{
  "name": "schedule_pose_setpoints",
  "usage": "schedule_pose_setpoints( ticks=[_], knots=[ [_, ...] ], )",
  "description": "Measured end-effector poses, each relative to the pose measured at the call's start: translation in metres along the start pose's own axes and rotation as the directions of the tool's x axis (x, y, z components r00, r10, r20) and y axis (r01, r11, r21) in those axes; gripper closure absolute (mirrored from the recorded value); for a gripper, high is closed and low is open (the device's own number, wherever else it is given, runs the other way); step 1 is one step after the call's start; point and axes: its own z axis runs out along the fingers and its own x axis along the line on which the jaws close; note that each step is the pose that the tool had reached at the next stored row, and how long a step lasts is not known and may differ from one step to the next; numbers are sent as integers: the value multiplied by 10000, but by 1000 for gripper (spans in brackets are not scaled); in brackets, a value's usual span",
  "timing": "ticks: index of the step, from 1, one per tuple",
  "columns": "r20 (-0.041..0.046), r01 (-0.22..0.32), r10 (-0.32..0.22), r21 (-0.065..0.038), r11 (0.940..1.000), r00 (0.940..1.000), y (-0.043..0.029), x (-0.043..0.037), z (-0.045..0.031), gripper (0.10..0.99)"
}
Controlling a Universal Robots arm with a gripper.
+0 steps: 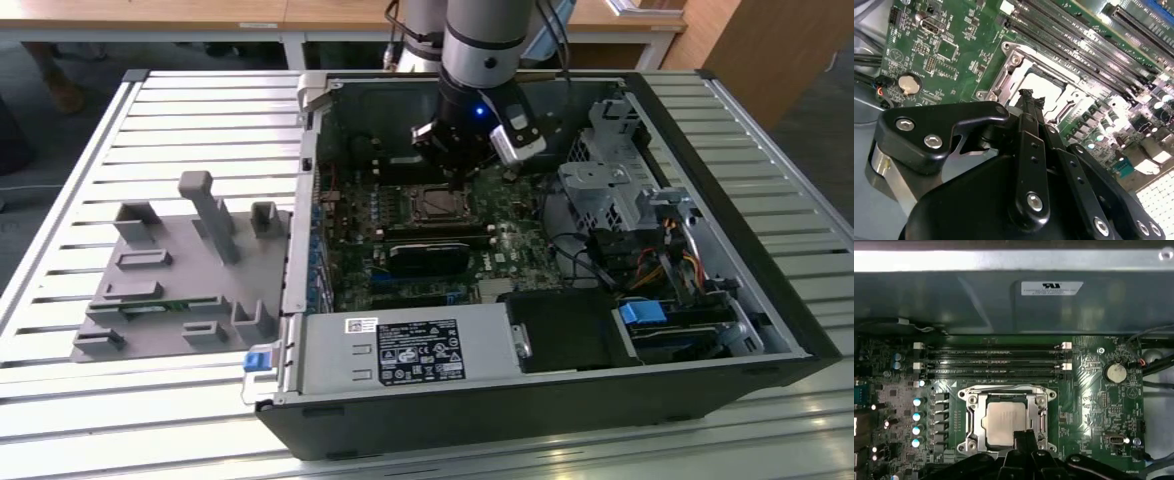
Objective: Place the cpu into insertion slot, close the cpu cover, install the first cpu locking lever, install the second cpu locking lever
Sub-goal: 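Install the second cpu locking lever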
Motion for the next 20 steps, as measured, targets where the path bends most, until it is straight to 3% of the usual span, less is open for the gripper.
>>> schedule_pose_setpoints(
  ticks=[5, 10, 20],
  knots=[
    [-4, 2, -2, -207, 9998, 10000, -125, -3, -7, 969],
    [-7, 14, -15, -230, 9997, 10000, -233, -5, -13, 969],
    [-14, 101, -102, -228, 9997, 9999, -368, 11, -17, 969]
  ],
)
